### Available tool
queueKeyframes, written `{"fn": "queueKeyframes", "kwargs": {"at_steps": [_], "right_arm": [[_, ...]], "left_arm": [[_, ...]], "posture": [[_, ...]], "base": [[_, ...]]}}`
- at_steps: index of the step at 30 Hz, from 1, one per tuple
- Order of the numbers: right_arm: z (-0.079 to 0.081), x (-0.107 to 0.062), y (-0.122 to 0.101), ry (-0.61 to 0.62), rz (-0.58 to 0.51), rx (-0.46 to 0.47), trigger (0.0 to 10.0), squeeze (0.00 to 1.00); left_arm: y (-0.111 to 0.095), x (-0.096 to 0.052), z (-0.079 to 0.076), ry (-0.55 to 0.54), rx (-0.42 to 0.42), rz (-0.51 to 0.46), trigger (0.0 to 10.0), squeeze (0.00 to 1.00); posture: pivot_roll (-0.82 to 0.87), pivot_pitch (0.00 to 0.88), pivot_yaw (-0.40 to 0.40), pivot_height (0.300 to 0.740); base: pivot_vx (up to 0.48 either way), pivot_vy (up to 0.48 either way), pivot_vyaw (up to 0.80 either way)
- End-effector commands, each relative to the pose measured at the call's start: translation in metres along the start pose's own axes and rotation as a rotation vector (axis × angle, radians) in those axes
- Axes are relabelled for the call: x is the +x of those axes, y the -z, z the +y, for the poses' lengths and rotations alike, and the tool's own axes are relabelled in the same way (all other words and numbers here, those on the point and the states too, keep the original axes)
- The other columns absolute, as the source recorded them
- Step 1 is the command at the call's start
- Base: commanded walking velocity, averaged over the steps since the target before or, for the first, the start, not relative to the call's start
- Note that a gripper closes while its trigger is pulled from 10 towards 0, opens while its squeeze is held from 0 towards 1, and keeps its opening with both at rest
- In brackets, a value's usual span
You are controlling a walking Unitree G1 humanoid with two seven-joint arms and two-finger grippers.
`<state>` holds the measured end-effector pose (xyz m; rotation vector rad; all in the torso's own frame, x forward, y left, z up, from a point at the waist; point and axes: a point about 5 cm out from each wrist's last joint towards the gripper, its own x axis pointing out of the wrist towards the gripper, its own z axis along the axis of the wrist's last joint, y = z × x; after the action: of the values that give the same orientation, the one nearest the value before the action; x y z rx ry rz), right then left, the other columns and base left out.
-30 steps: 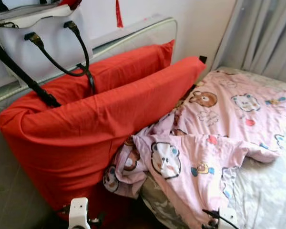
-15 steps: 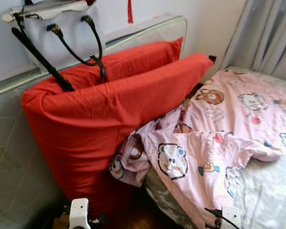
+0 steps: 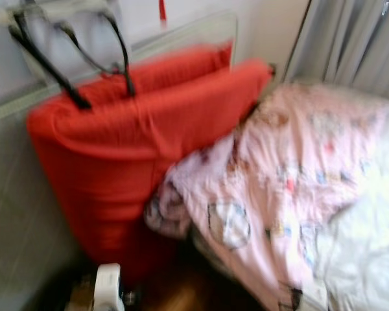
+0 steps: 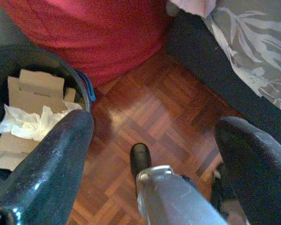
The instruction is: Clean up the room
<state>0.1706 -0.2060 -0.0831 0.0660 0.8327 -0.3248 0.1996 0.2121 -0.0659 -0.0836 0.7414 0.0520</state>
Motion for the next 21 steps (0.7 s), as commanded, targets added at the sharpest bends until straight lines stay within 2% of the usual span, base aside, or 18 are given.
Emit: {"fn": "queueKeyframes", "kwargs": {"at_steps": [1,12,21], "right_arm": [[-0.0038,-0.0007,0.0007,0.022,-0.013,-0.008,10.0,0.0],[-0.0054,-0.0009,0.0003,0.051,-0.021,-0.014,10.0,0.0],[-0.0052,-0.0007,0.0021,0.054,0.002,-0.02,10.0,0.0]], "left_arm": [[0.0017,-0.0002,-0.0008,0.01,0.02,0.013,10.0,0.0],[0.0014,0.0,-0.0012,0.014,0.025,0.013,10.0,0.0],[0.0011,0.0,-0.0011,0.015,0.034,0.014,10.0,0.0]], "posture": [[-0.1,0.0,0.003,0.74],[-0.1,0.0,0.003,0.74],[-0.1,0.0,0.002,0.74]], "base": [[-0.262,0.0,0.0],[-0.266,0.0,0.0],[0.0,0.0,0.0]]}}
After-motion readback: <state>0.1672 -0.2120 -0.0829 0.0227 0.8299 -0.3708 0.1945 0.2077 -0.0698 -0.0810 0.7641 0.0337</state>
